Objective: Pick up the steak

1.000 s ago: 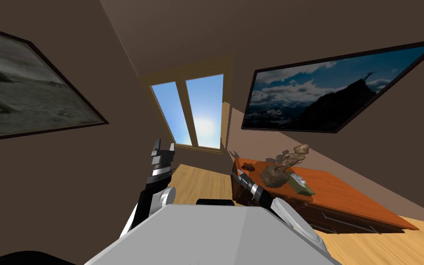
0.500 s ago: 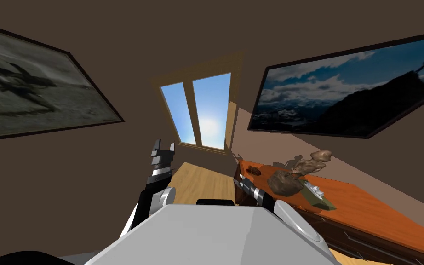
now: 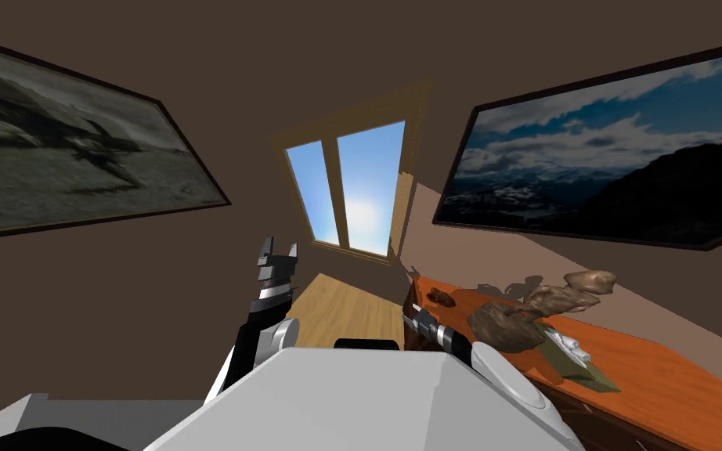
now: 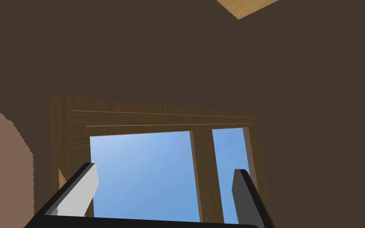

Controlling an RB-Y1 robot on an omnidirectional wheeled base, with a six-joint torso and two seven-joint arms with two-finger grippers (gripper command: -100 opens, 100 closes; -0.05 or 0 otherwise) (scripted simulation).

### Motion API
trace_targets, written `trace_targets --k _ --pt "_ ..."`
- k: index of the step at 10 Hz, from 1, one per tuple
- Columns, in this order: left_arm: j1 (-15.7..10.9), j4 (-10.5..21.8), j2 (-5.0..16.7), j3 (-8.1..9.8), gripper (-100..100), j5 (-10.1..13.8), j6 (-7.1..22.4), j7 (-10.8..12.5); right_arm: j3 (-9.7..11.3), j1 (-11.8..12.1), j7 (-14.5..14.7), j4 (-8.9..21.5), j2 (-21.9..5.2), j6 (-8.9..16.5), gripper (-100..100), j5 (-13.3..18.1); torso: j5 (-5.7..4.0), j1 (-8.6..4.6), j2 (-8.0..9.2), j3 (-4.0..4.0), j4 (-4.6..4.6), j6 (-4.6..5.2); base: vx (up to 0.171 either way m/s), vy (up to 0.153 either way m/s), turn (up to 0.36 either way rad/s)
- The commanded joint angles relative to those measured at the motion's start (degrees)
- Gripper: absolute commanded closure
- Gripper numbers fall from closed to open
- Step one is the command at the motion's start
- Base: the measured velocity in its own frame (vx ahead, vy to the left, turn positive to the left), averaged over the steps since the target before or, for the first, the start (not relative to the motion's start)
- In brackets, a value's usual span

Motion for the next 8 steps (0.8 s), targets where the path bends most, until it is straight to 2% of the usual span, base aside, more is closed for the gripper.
trace_targets --k 1,2,4,5,6,7,8 --pt "0.00 0.00 0.00 0.00 0 0.00 0.00 0.00 -0.02 0.21 0.36 0.72 -0.91 -0.29 -100 2.86 0.00 0.00 0.00 0.00 0.00 0.00 0.028 -0.006 0.140" --pt "0.00 0.00 0.00 0.00 0 0.00 0.00 0.00 0.35 -0.20 1.09 2.98 -2.20 -0.56 -100 4.70 0.00 -0.02 0.01 0.00 0.00 0.03 0.025 -0.008 0.280" --pt "0.01 0.00 0.00 0.01 0 0.00 0.00 0.00 0.35 -0.20 1.09 2.98 -2.20 -0.56 -100 7.20 -0.01 -0.05 0.03 0.01 0.00 0.04 0.015 -0.011 0.050" --pt "0.01 0.00 0.00 0.01 0 0.00 0.00 0.00 0.71 -0.64 1.82 5.17 -3.44 -0.83 -100 9.41 -0.01 -0.02 0.07 0.04 0.01 0.06 0.016 -0.008 0.259" --pt "0.00 0.00 0.00 0.00 0 0.00 0.00 0.00 0.71 -0.64 1.82 5.17 -3.44 -0.83 -100 10.74 -0.01 -0.03 0.05 0.03 0.01 -0.01 0.021 -0.018 0.154" --pt "0.01 0.00 0.00 0.01 0 0.00 0.00 0.00 1.07 -1.10 2.55 7.30 -4.64 -1.07 -100 12.30 -0.01 -0.05 0.04 0.02 0.01 0.04 0.032 -0.023 0.239" --pt "0.00 0.00 0.00 0.00 0 0.00 0.00 0.00 1.07 -1.10 2.55 7.30 -4.64 -1.07 -100 14.15 -0.01 -0.08 0.01 0.00 0.00 0.01 0.025 -0.031 0.108"
